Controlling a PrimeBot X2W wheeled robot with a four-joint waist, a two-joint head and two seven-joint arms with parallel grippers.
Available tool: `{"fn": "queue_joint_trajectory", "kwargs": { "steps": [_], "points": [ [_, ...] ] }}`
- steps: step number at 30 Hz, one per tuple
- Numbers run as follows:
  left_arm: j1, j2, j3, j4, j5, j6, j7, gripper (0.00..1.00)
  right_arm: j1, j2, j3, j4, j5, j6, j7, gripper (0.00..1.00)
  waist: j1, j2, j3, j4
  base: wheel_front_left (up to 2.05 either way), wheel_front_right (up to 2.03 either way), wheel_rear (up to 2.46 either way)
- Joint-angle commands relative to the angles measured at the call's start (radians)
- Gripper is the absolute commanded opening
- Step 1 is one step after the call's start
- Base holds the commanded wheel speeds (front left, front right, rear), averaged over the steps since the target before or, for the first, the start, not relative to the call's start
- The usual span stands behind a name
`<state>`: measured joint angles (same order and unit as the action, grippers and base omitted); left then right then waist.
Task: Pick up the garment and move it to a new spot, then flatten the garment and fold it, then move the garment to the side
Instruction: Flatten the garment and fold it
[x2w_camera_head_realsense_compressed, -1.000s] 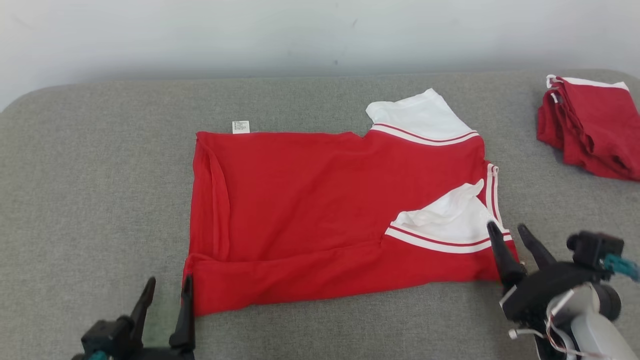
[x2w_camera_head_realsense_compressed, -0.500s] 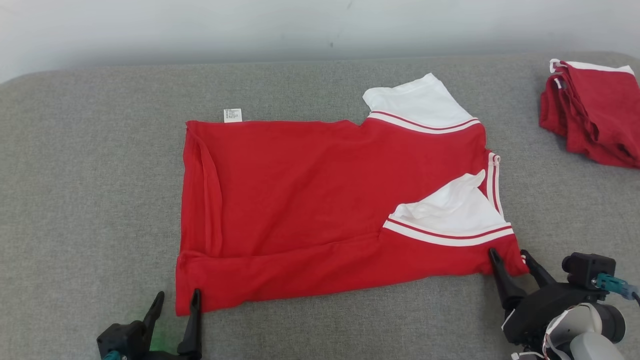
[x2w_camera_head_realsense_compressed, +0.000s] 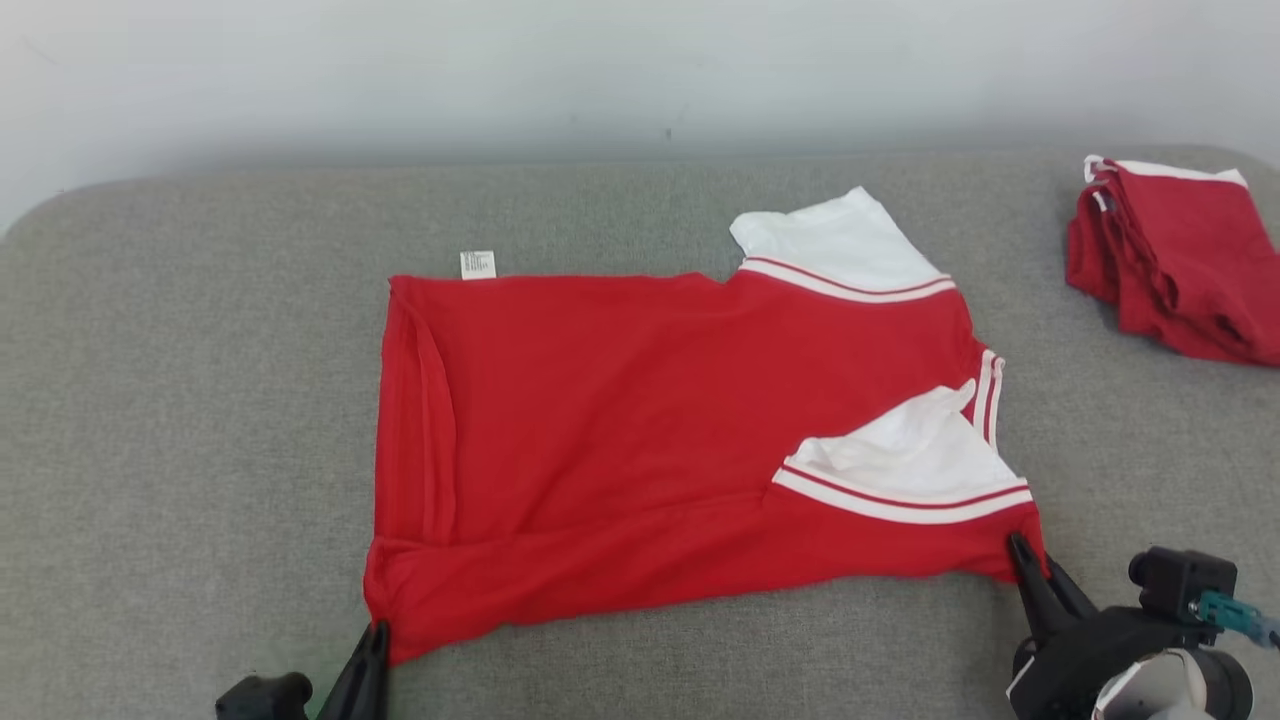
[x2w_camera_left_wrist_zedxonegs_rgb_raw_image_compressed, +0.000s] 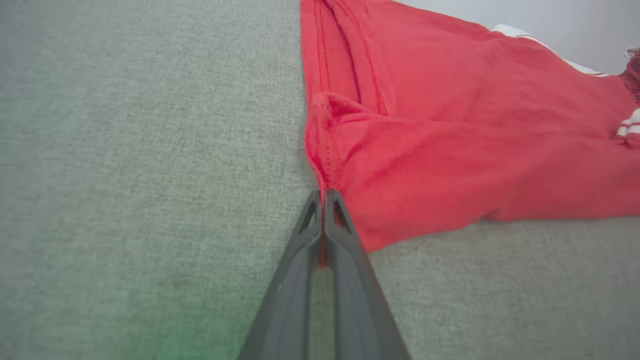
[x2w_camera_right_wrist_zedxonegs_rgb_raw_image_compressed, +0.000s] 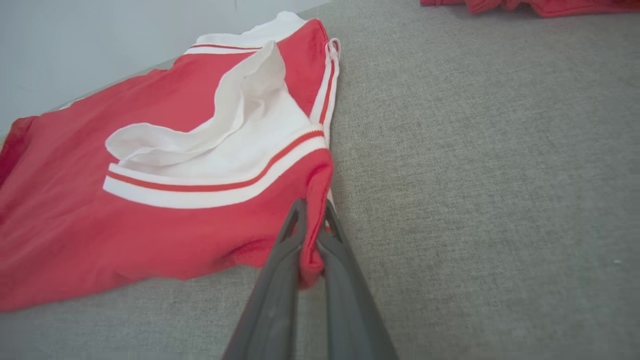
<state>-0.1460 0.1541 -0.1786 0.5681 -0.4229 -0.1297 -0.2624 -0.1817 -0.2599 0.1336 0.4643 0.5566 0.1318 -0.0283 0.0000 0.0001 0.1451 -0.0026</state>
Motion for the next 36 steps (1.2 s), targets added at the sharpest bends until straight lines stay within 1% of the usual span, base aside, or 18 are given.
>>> {"fn": "queue_joint_trajectory", "kwargs": {
  "steps": [1, 7, 10, 15, 21, 22, 23, 24, 25, 28, 36],
  "points": [
    [0.028, 0.004, 0.01, -0.017, -0.005, 0.001, -0.002, 0.0, 0.029, -0.005, -0.005, -0.014, 0.006, -0.002, -0.003, 0.0, 0.0, -0.0001, -0.031, 0.003, 0.0, 0.0, 0.0],
    [0.121, 0.003, 0.023, -0.101, 0.007, 0.009, -0.003, 0.0, 0.151, -0.008, -0.038, -0.116, 0.006, -0.002, 0.023, 0.0, 0.0, -0.0001, -0.073, 0.006, 0.0, 0.0, 0.0],
    [0.169, -0.004, 0.025, -0.144, 0.013, 0.027, -0.003, 0.0, 0.221, -0.003, -0.065, -0.179, -0.002, -0.002, 0.058, 0.0, 0.0, -0.0001, -0.086, 0.004, 0.0, 0.0, 0.0],
    [0.232, -0.011, 0.016, -0.204, 0.015, 0.052, 0.009, 0.0, 0.32, 0.019, -0.105, -0.285, -0.02, -0.002, 0.126, 0.0, 0.0, -0.0001, -0.093, 0.003, 0.0, 0.0, 0.0],
    [0.267, -0.014, 0.008, -0.233, 0.003, 0.062, 0.027, 0.0, 0.377, 0.051, -0.146, -0.346, -0.036, -0.002, 0.174, 0.0, 0.0, -0.0001, -0.089, 0.006, 0.0, 0.0, 0.0],
    [0.266, -0.012, 0.007, -0.231, 0.004, 0.062, 0.029, 0.0, 0.379, 0.058, -0.151, -0.352, -0.04, -0.002, 0.178, 0.26, 0.0, -0.0001, -0.088, 0.007, 0.0, 0.0, 0.0],
    [0.262, -0.01, 0.007, -0.232, 0.007, 0.065, 0.027, 0.09, 0.38, 0.065, -0.156, -0.358, -0.046, -0.002, 0.183, 1.0, 0.0, -0.0001, -0.087, 0.007, 0.0, 0.0, 0.0],
    [0.259, -0.009, 0.008, -0.232, 0.009, 0.068, 0.025, 0.5, 0.38, 0.071, -0.159, -0.362, -0.051, -0.002, 0.185, 1.0, 0.0, -0.0001, -0.087, 0.008, 0.0, 0.0, 0.0],
    [0.257, -0.005, 0.008, -0.233, 0.015, 0.07, 0.023, 1.0, 0.375, 0.076, -0.161, -0.369, -0.059, -0.002, 0.181, 1.0, 0.0, -0.0001, -0.088, 0.007, 0.0, 0.0, 0.0],
    [0.249, -0.003, 0.016, -0.246, 0.018, 0.081, 0.016, 1.0, 0.357, 0.088, -0.167, -0.39, -0.072, -0.002, 0.163, 1.0, 0.0, -0.0001, -0.098, 0.004, 0.0, 0.0, 0.0],
    [0.241, 0.005, 0.067, -0.354, 0.054, 0.121, -0.002, 1.0, 0.318, 0.12, -0.166, -0.44, -0.119, -0.002, 0.039, 1.0, 0.0, -0.0001, -0.131, 0.0, 0.0, 0.0, 0.0]
  ]
}}
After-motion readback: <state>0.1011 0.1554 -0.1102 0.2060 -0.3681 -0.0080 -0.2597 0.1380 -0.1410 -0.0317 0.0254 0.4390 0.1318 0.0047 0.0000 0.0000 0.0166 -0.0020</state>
